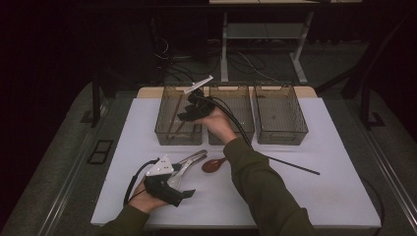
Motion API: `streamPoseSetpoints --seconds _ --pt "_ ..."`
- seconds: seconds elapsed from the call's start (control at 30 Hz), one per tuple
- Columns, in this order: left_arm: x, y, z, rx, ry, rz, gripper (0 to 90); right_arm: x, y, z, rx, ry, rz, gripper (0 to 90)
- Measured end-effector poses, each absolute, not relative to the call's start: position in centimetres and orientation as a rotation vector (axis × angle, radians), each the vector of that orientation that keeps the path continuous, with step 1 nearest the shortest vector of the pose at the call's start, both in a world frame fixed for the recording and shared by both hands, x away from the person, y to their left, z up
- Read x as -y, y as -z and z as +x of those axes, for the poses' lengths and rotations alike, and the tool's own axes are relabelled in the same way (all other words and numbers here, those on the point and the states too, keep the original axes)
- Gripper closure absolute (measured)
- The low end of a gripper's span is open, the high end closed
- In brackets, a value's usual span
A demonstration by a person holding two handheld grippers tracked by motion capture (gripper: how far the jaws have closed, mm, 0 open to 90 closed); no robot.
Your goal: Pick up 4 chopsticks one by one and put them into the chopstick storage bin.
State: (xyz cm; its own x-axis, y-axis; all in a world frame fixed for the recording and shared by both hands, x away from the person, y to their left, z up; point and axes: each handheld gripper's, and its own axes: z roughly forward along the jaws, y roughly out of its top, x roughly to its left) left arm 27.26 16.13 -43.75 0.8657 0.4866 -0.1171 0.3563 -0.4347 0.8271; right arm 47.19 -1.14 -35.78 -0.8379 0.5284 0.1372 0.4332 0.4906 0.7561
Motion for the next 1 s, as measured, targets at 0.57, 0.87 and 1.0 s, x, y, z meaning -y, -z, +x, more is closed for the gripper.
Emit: streamPoseSetpoints --seconds 0.57,0.87,1.0 --pt "-16.3 43.7 27.3 -0.615 -0.17 2.069 0.0 7.0 34.8 44.0 -2.637 -1.363 0.732 40.8" --pt "-16.4 43.8 27.3 -0.627 -0.168 2.066 0.0 9.9 34.3 42.1 -2.643 -1.376 0.676 39.4" --pt "-16.3 43.8 27.3 -0.631 -0.166 2.062 0.0 11.3 34.5 41.2 -2.649 -1.396 0.664 39.7"
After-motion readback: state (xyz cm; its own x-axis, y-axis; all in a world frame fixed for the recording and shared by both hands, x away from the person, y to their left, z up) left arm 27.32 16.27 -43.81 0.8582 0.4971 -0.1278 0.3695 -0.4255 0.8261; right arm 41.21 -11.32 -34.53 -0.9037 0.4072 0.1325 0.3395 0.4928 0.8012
